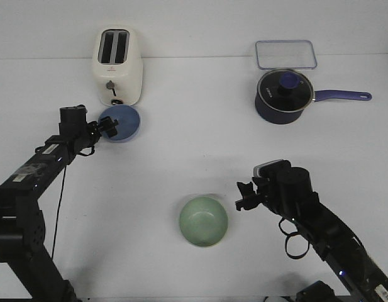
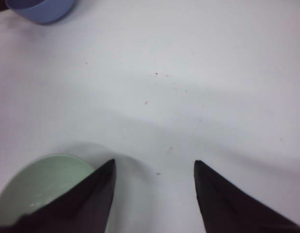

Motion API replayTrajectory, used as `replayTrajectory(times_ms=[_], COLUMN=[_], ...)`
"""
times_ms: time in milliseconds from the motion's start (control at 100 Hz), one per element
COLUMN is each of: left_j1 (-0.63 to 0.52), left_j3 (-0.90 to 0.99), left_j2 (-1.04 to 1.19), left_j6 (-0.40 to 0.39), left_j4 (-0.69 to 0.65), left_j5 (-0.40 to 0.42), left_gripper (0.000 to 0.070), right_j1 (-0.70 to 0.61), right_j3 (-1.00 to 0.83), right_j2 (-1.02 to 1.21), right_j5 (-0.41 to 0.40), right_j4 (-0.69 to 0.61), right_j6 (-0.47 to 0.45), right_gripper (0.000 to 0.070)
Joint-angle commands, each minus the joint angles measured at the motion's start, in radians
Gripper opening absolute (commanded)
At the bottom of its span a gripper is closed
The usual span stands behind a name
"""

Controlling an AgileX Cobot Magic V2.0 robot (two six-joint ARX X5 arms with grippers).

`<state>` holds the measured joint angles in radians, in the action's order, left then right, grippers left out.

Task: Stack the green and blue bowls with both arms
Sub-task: 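Grasp the blue bowl with the left gripper and carry it over the green bowl, then lower the blue bowl into the green bowl and open the left gripper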

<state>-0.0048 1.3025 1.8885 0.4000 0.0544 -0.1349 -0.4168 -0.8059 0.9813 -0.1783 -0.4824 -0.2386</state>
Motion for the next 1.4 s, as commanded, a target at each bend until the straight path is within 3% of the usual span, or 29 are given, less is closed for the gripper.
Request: replayTrajectory(times_ms=[0,20,240,380,500,770,1030,1390], left_j1=[0.000,0.000,0.000,-0.014,-0.058,-0.332,-0.607,-0.743], left_j3=[0.021,0.021,0.021,0.021,0.016,-0.146,-0.219,-0.219], left_j2=[0.014,0.014,-0.055,-0.175,-0.299,-0.537,-0.523,-0.364], left_j6=[-0.028,-0.034,-0.040,-0.064,-0.124,-0.145,-0.147,-0.188], left_j4=[-0.004,-0.004,0.038,0.116,0.231,0.251,0.250,0.252], left_j5=[-0.005,-0.006,-0.077,-0.157,-0.205,-0.226,-0.225,-0.203], left_gripper=[0.0080,0.0000,0.0013,0.0013,0.0013,0.0013,0.0013,0.0015], right_j1=[0.000,0.002,0.112,0.260,0.359,0.396,0.396,0.396], right_j3=[-0.015,-0.015,-0.011,-0.002,0.025,0.100,0.112,0.112], right_j2=[0.007,0.007,0.010,0.010,0.010,0.009,0.009,0.009], right_j5=[0.025,0.035,0.153,0.143,0.074,0.041,0.036,0.017], right_j4=[0.010,0.010,0.017,0.038,0.036,0.042,0.050,0.063], right_j6=[0.021,0.028,0.078,0.079,0.077,0.063,0.063,0.060], right_gripper=[0.0330,0.0330,0.0330,0.0330,0.0330,0.0330,0.0330,0.0330])
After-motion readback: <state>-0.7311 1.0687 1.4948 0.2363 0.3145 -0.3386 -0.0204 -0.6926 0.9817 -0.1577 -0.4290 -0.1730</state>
